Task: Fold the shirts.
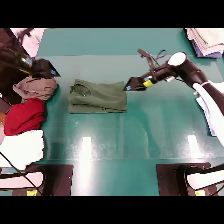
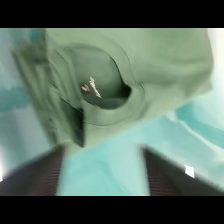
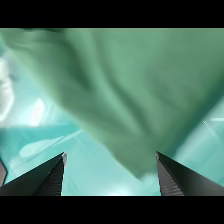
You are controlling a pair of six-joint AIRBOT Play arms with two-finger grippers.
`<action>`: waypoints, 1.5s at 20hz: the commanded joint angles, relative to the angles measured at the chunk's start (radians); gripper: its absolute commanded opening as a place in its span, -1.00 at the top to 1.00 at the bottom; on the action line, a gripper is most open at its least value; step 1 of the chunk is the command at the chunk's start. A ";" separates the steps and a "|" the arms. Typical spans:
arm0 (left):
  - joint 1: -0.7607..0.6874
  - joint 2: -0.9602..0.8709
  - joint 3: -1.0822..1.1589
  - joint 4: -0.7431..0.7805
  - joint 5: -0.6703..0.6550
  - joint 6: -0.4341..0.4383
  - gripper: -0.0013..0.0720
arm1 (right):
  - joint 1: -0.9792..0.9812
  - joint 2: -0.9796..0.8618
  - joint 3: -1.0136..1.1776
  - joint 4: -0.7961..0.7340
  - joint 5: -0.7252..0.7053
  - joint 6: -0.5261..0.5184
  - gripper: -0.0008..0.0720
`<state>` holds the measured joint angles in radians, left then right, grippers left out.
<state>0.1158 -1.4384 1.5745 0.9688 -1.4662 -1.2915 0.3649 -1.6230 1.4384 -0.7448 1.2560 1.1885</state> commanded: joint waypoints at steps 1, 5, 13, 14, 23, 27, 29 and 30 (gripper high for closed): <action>0.000 -0.002 -0.200 -0.056 0.101 0.011 -0.68 | -0.068 0.053 -0.138 -0.006 -0.023 0.008 -0.72; 0.000 -0.005 -0.394 -0.148 0.237 0.120 -0.68 | -0.055 0.056 -0.155 -0.006 -0.027 0.008 -0.72; -0.063 -0.004 -0.430 -0.203 0.326 0.214 0.90 | -0.043 0.056 -0.147 -0.006 -0.016 0.008 -0.66; -0.074 -0.002 -0.426 -0.163 0.293 0.215 0.90 | -0.046 0.062 -0.149 -0.009 -0.005 0.008 -0.57; -0.074 0.047 -0.475 0.288 0.103 0.055 -0.95 | -0.126 0.111 -0.150 -0.008 -0.008 0.053 -0.58; -0.074 0.047 -0.378 0.256 0.090 0.030 -0.94 | -0.109 0.081 -0.150 -0.007 -0.050 0.077 -0.98; -0.074 0.048 -0.317 0.146 0.069 0.044 0.27 | -0.095 0.023 -0.150 0.003 -0.064 0.105 -0.96; -0.074 0.047 -0.299 0.086 0.069 0.062 0.79 | -0.084 -0.013 -0.150 0.038 -0.072 0.105 -0.94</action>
<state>0.0418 -1.3918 1.2140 1.1709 -1.3800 -1.2434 0.2630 -1.5745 1.2884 -0.7444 1.2118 1.2705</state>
